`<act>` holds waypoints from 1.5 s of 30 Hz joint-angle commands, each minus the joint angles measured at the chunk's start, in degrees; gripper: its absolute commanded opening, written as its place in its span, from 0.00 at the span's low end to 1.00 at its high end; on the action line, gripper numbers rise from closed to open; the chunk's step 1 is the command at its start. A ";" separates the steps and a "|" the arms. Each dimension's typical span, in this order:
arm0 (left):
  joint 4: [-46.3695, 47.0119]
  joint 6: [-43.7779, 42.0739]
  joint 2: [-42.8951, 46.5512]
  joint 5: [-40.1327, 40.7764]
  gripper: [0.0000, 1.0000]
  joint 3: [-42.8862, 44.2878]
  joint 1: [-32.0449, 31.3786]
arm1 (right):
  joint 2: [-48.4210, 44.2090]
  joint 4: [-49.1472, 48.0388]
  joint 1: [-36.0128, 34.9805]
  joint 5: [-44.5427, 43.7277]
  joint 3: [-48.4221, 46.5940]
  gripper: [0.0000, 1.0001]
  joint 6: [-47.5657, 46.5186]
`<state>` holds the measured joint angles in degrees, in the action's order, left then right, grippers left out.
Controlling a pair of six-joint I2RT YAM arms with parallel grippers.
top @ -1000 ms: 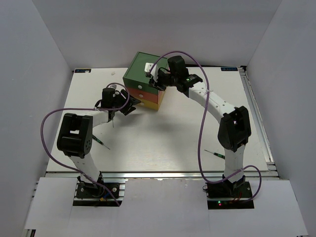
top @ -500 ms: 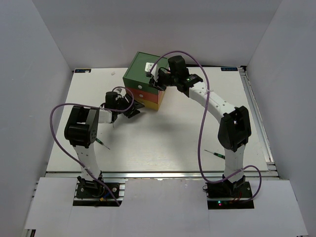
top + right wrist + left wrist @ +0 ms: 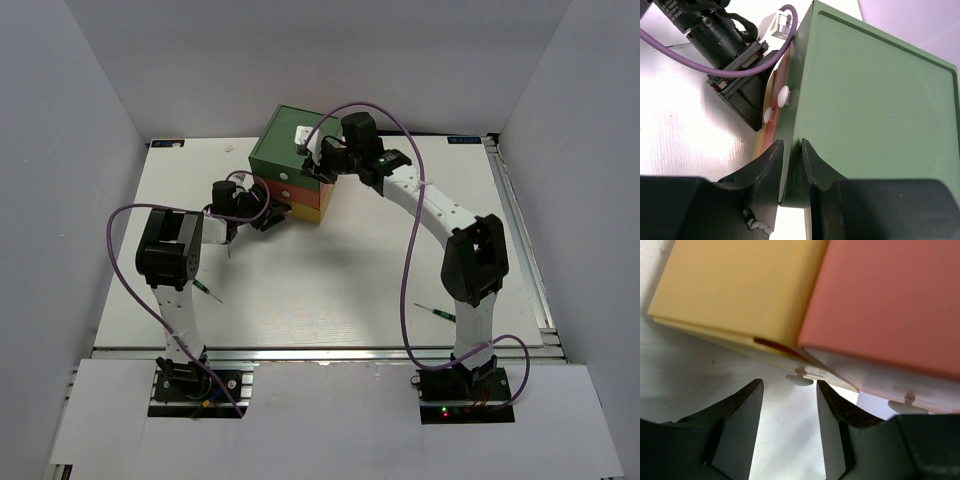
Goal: Sort the tools into containers
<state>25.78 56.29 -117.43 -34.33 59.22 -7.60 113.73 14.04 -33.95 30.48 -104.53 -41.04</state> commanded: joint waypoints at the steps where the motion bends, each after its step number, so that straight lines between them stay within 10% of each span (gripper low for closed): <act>1: 2.52 1.79 -0.87 -1.88 0.57 1.86 0.48 | 1.14 3.27 0.64 0.28 -1.47 0.27 0.69; 23: 7.35 6.11 -1.67 -3.03 0.32 -2.09 0.74 | 1.40 2.92 1.35 0.46 -1.29 0.27 1.57; 42: 7.35 1.36 15.55 -3.91 0.31 -21.42 2.23 | 1.14 2.39 1.52 -0.42 -0.50 0.28 1.57; 45: 7.27 1.36 17.40 -3.55 0.37 -22.92 2.23 | 0.79 2.22 1.52 -0.42 -0.50 0.43 1.84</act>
<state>32.93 59.18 -103.68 -37.39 36.95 -5.41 113.86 14.06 -33.39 31.51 -104.57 -39.99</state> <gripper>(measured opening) 0.367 0.405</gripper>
